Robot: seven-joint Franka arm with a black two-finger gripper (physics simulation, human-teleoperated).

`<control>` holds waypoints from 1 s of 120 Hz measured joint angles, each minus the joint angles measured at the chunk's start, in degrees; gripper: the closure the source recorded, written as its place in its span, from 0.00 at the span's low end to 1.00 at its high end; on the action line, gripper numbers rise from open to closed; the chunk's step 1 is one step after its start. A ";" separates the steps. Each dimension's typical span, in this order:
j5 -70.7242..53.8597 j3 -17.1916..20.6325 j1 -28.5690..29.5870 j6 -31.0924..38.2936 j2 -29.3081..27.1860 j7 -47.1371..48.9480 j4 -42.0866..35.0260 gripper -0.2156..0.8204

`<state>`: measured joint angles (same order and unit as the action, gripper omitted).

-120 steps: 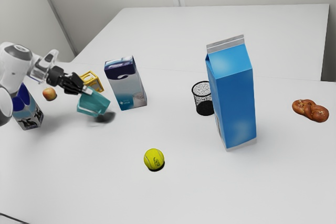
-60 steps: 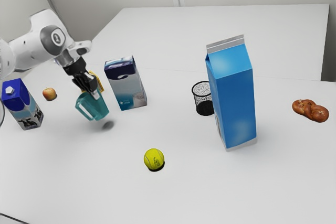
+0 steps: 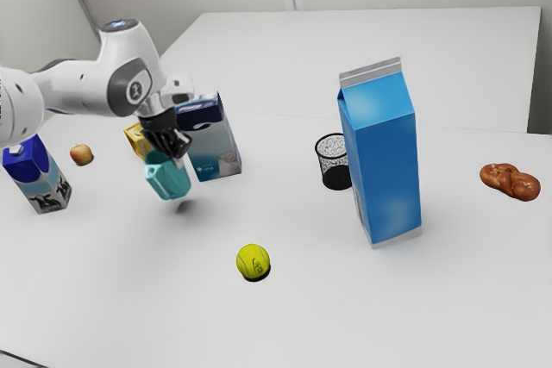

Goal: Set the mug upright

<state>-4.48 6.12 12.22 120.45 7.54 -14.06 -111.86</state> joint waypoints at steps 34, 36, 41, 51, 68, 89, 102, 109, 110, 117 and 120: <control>-2.14 0.48 0.00 4.61 1.36 8.76 -4.08 0.97; -2.18 0.48 -0.01 4.78 1.59 9.16 -4.13 0.97; -2.26 0.48 -0.05 5.17 2.06 10.12 -4.21 0.97; -2.38 0.48 -0.09 5.83 2.93 11.87 -4.25 0.97; -2.20 0.62 -0.17 6.82 3.58 14.14 -4.27 0.82; -1.81 0.82 -0.20 7.11 2.21 16.10 -4.19 0.49; -1.65 1.50 -0.52 6.22 -0.31 16.94 -3.81 0.38; -1.40 2.01 -0.63 4.97 -1.39 17.30 -2.86 0.34; -1.35 2.06 -0.66 4.75 -1.51 17.33 -2.65 0.33; -1.05 2.30 -0.79 2.93 -2.06 17.53 -0.56 0.30; -0.95 2.40 -0.86 1.87 -2.22 17.60 0.84 0.29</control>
<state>-5.43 8.52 11.36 122.32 5.32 3.54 -111.02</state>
